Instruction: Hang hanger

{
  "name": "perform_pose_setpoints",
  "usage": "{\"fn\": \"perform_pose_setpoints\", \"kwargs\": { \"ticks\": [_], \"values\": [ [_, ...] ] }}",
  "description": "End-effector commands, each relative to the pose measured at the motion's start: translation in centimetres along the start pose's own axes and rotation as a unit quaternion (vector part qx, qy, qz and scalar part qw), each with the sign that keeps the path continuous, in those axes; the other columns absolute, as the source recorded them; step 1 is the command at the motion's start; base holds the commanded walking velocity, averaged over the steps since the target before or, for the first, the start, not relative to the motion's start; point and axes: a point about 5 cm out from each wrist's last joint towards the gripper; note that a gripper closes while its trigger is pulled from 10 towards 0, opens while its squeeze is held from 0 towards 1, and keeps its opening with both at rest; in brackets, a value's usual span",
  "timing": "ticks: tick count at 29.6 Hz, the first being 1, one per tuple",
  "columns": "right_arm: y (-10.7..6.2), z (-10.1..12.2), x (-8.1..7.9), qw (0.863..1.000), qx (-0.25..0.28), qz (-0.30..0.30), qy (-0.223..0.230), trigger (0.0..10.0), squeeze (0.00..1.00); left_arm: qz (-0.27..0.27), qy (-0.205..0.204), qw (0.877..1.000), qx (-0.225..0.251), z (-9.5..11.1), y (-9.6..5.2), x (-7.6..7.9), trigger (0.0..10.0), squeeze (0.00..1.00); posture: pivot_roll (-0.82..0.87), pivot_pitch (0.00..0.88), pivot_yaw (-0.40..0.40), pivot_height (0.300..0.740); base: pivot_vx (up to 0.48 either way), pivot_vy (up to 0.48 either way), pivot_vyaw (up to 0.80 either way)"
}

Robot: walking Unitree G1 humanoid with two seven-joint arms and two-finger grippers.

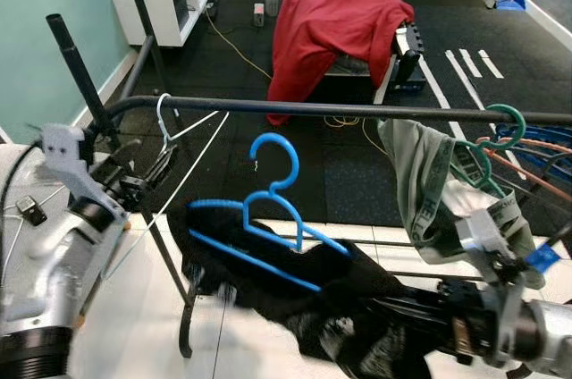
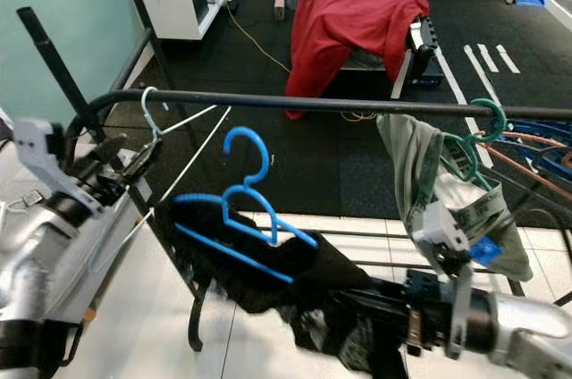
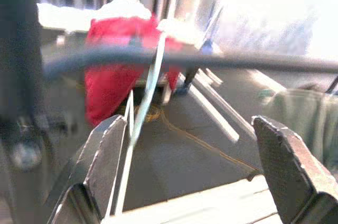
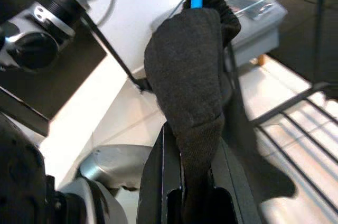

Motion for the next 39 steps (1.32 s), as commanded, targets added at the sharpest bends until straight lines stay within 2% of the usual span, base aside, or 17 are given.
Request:
{"fn": "perform_pose_setpoints", "kwargs": {
  "ticks": [1,3,5,6,7,9,10,11,13,19,20,23,25,29,32,34,39],
  "values": [
    [0.0,0.7,-0.5,1.0,0.018,0.018,-0.012,0.0,0.0,-0.015,-0.012,1.0,-0.002,0.2,-0.4,0.1,10.0,0.0,-0.14,0.092,0.038,0.74,0.0,0.0,0.0],
    [-1.2,2.1,0.2,0.999,0.023,-0.001,-0.039,0.0,0.0,-0.075,-0.028,0.997,0.021,2.4,-0.5,1.0,10.0,0.0,-0.14,0.09,0.049,0.74,0.0,0.0,0.0],
    [-1.2,2.1,0.2,0.999,0.023,-0.001,-0.039,0.0,0.0,-0.075,-0.028,0.997,0.021,2.4,-0.5,1.0,10.0,0.0,-0.14,0.09,0.049,0.74,0.0,0.0,0.0],
    [-1.7,3.2,0.4,0.998,0.035,-0.01,-0.059,0.0,0.0,-0.109,-0.039,0.993,0.027,3.1,-0.5,1.8,10.0,0.0,-0.15,0.09,0.053,0.74,0.0,0.0,0.0],
    [-1.7,3.2,0.4,0.998,0.035,-0.01,-0.059,0.0,0.0,-0.109,-0.039,0.993,0.027,3.1,-0.5,1.8,10.0,0.0,-0.15,0.09,0.053,0.74,0.0,0.0,0.0],
    [-2.9,5.8,0.5,0.992,0.08,-0.014,-0.098,0.0,0.0,-0.16,-0.054,0.985,0.032,3.9,-0.6,2.9,10.0,0.0,-0.15,0.088,0.058,0.74,0.0,0.0,0.0],
    [-2.9,5.8,0.5,0.992,0.08,-0.014,-0.098,0.0,0.0,-0.16,-0.054,0.985,0.032,3.9,-0.6,2.9,10.0,0.0,-0.15,0.088,0.058,0.74,0.0,0.0,0.0],
    [-3.3,7.1,0.5,0.987,0.109,-0.012,-0.114,0.0,0.0,-0.168,-0.057,0.983,0.036,4.0,-0.4,3.1,10.0,0.0,-0.15,0.086,0.06,0.74,0.0,0.0,0.0],
    [-3.7,7.9,0.4,0.984,0.133,-0.008,-0.122,0.0,0.0,-0.171,-0.058,0.983,0.038,3.9,-0.1,3.2,10.0,0.0,-0.15,0.084,0.059,0.74,0.0,0.0,0.0],
    [-3.4,7.2,0.2,0.985,0.132,0.001,-0.108,0.0,0.0,-0.169,-0.059,0.983,0.027,2.9,0.4,3.5,10.0,0.0,-0.15,0.083,0.062,0.74,0.0,0.0,0.0],
    [-3.2,6.7,0.3,0.986,0.131,-0.006,-0.099,0.0,0.0,-0.149,-0.052,0.987,0.005,1.8,0.6,3.4,10.0,0.0,-0.15,0.084,0.064,0.74,0.0,0.0,0.0],
    [-3.2,6.5,0.6,0.986,0.136,-0.015,-0.092,0.0,0.0,-0.13,-0.044,0.99,-0.011,0.7,0.9,3.4,10.0,0.0,-0.14,0.085,0.067,0.74,0.0,0.0,0.0],
    [-2.9,6.3,1.2,0.984,0.154,-0.032,-0.085,0.0,0.0,-0.112,-0.069,0.991,-0.031,-1.2,1.4,4.0,10.0,0.0,-0.14,0.083,0.065,0.74,0.0,0.0,0.0],
    [-2.6,6.4,1.6,0.982,0.166,-0.037,-0.082,0.0,0.0,-0.096,-0.078,0.992,-0.038,-2.0,1.6,4.1,10.0,0.0,-0.14,0.082,0.062,0.74,0.0,0.0,0.0],
    [-1.9,6.4,2.1,0.979,0.185,-0.035,-0.074,0.0,0.0,-0.081,-0.094,0.991,-0.058,-3.2,1.8,4.6,10.0,0.0,-0.13,0.082,0.062,0.74,0.0,0.0,0.0],
    [-0.4,6.5,2.2,0.977,0.207,-0.013,-0.059,0.0,0.0,-0.079,-0.103,0.989,-0.07,-4.3,1.9,5.3,10.0,0.0,-0.12,0.081,0.055,0.74,-0.334,0.0,0.0],
    [0.2,6.4,2.1,0.976,0.211,0.001,-0.053,0.0,0.0,-0.082,-0.106,0.988,-0.072,-4.6,1.8,6.0,10.0,0.0,-0.11,0.083,0.048,0.74,-0.333,0.0,0.0]
  ]
}}
Point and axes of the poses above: a point about 5 cm out from each wrist's last joint towards the gripper, its own y axis pointing out of the wrist towards the gripper, its own z axis along the axis of the wrist's last joint, x = y × z, and after that the axes turned 11 degrees about -y, right-handed
